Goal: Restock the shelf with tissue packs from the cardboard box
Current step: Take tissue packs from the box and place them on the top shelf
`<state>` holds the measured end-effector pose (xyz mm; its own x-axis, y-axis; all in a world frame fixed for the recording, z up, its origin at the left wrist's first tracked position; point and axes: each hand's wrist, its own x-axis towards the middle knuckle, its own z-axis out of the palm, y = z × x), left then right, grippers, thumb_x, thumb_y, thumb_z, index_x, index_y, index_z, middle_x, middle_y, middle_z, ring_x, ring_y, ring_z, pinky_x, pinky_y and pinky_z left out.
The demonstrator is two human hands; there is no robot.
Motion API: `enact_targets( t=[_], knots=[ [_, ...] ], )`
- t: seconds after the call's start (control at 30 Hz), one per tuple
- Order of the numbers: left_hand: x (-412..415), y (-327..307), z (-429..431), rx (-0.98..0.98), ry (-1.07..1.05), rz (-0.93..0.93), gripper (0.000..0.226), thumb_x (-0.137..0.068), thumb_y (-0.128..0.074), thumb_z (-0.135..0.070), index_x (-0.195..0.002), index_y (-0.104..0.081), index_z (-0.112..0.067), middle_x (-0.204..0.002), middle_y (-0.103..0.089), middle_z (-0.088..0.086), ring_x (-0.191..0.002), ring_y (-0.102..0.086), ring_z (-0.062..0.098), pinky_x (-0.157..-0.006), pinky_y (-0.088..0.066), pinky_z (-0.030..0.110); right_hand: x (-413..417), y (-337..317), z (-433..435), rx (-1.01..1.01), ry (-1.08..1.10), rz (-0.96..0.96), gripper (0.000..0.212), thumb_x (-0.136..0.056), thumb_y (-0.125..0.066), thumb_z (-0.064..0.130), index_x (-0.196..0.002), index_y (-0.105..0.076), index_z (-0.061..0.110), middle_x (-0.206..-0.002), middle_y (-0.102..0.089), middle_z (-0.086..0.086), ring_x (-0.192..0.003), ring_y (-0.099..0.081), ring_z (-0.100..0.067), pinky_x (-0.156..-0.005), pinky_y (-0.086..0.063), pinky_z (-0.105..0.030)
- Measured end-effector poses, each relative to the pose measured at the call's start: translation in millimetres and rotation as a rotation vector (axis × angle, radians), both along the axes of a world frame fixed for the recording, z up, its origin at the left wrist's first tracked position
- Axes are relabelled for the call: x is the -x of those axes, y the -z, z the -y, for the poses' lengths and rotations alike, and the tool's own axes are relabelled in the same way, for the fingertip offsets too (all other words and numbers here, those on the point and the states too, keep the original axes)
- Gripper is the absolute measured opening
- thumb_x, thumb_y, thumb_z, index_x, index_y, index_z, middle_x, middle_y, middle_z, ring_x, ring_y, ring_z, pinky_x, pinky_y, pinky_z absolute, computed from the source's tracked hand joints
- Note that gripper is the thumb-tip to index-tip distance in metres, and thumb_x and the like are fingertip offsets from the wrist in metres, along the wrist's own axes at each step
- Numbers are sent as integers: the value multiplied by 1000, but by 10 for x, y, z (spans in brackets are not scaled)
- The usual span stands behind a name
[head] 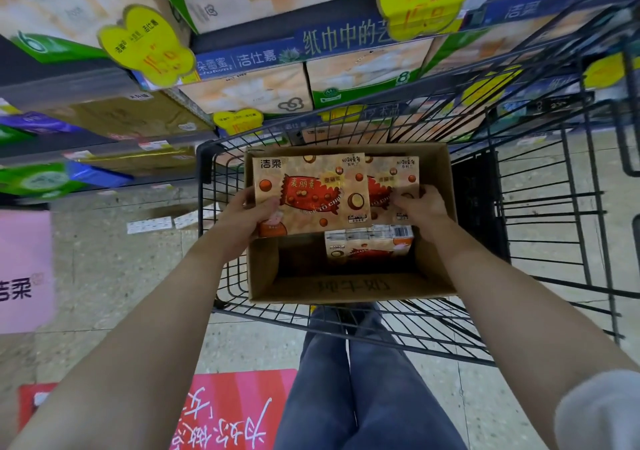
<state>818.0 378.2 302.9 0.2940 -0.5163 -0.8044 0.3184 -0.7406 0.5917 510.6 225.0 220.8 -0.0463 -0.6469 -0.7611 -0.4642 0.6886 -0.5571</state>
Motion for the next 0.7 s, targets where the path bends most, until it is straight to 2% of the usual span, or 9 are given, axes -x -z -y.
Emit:
enact_targets(
  t=[0.13,0.23,0.33,0.43,0.5,0.6,0.7],
  knots=[
    [-66,-92,-77,25,15,-5,63,-87,-80,-21,-142,-51,-25,-124,-72,6,-107,-75,24,-87,-61,44,65,-104,35,-101,7,125,59,-81,-85,14,-134,-59,9,-118,-72,-10,-103,-71,-24,-77,-58,-34],
    [-151,-225,-173,44,19,3,61,-86,-81,-22,-140,-53,-26,-124,-72,8,-111,-73,28,-91,-60,48,89,-254,39,-85,-22,173,53,-83,-83,11,-131,-62,12,-109,-75,-6,-89,-72,-15,-62,-58,-25],
    [-213,-437,-289,71,-20,17,58,-81,-81,-23,-133,-57,-27,-121,-74,10,-110,-73,30,-88,-60,46,105,-439,21,-38,-63,195,55,-85,-82,12,-135,-62,16,-104,-74,-1,-85,-71,-9,-52,-55,-16],
    [-278,-679,-439,106,-79,45,57,-85,-79,-19,-137,-56,-26,-123,-73,9,-110,-74,29,-86,-60,45,63,-714,4,42,-90,209,56,-86,-80,9,-137,-60,17,-99,-69,4,-83,-65,-3,-51,-52,-9],
    [-342,-855,-550,131,-133,58,56,-87,-78,-17,-138,-56,-25,-123,-74,9,-109,-74,30,-88,-59,48,8,-902,7,82,-117,227,54,-86,-81,10,-136,-61,17,-105,-71,1,-83,-64,-3,-50,-50,-7],
    [-463,-1147,-733,186,-206,86,57,-82,-81,-18,-134,-60,-26,-120,-76,8,-108,-74,31,-87,-59,51,-138,-1215,3,155,-165,238,48,-84,-83,15,-129,-67,17,-116,-74,-5,-87,-68,-6,-57,-52,-12],
    [-635,-1437,-958,259,-284,114,63,-73,-83,-20,-132,-60,-25,-120,-74,8,-102,-76,30,-81,-61,49,-350,-1506,-17,214,-188,295,50,-83,-83,13,-130,-67,17,-113,-75,-4,-91,-72,-11,-61,-57,-17]
  ],
)
